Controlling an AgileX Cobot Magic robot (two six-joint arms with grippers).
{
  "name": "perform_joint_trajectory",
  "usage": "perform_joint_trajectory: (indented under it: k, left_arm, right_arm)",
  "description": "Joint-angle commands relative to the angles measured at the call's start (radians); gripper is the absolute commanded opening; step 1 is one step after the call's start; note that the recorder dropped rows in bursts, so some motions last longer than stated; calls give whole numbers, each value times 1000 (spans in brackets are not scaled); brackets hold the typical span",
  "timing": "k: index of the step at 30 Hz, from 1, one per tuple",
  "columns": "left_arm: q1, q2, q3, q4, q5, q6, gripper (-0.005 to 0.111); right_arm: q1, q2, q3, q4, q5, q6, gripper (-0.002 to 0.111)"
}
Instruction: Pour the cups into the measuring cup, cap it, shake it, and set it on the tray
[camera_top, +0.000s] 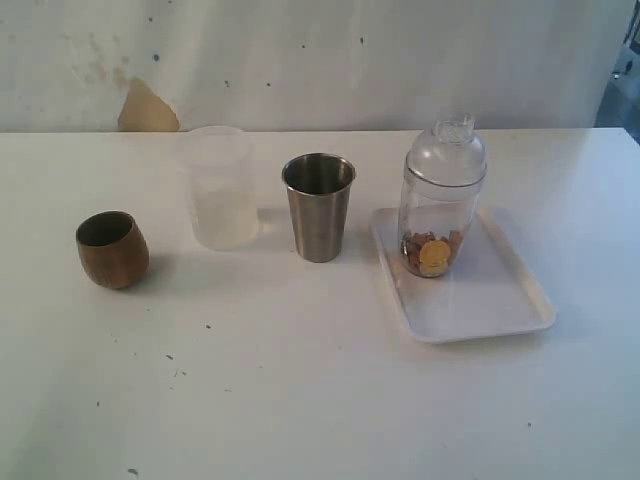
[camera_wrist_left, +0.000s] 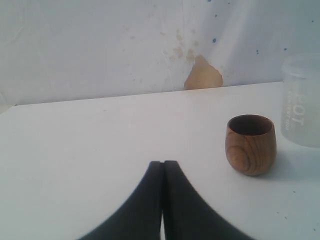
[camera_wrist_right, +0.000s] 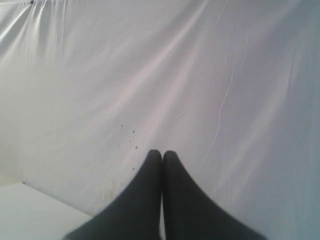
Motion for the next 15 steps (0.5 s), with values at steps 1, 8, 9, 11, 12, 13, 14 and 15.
perform_joint_trajectory:
  k: [1,8,9,11,12,13,14,15]
  left_arm:
    - [1,-5,6,7,-11,-1,0]
    - [1,-5,6,7,-11,-1,0]
    - [1,-5,6,7,-11,-1,0]
    - [1,-5,6,7,-11,-1,0]
    - [1,-5,6,7,-11,-1,0]
    - [1,-5,6,7,-11,-1,0]
    - [1,-5,6,7,-11,-1,0]
    - [1,-5,6,7,-11,-1,0]
  right_arm:
    - [3,-109,2,14,2,3,0]
    - [-54,-244,123,-9,-152,3,0]
    - [-78,-244,156,-9,-185,6,0]
    - [-120,-244,200,-11,-216,16,0]
    - [-143,-244,222,-19,-220,16,0]
    - [-167,-244,240,-33,-220,16,0]
    - [-192,-244,263,-48,-220,23,0]
    - [-214,-244,287,-62,-220,26,0]
